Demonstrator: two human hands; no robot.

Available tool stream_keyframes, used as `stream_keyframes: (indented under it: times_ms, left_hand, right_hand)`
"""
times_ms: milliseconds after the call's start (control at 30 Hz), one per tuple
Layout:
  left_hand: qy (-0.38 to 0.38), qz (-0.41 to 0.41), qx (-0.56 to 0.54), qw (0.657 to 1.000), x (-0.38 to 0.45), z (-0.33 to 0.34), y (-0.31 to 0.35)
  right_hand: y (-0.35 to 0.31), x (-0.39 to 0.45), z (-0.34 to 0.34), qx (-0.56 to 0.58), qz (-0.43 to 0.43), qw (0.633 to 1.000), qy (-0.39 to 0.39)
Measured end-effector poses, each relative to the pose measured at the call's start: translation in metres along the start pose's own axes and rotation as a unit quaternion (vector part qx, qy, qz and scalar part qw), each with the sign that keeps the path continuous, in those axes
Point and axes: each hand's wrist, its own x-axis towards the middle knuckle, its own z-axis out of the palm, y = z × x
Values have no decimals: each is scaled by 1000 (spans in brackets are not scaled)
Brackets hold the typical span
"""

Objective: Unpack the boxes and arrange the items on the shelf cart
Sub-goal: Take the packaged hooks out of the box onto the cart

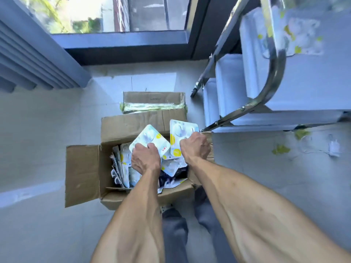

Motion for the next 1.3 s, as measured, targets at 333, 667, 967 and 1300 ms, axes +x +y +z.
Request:
stream_keyframes:
  times_ms: [333,667,967,1300]
  left_hand:
    - [93,209,-62,971,-93,-181,209]
    - [94,382,-26,919,-186,-129,436]
    - [-2,327,64,943,-196,25,529]
    - [-2,249,126,960,-135,87,551]
  right_hand:
    - [-46,21,-290,94,-27,984,149]
    - [32,177,-418,150,71,965,203]
    - [82,342,-431,87,70,986,128]
    - [77,421,-372,4,23,998,58]
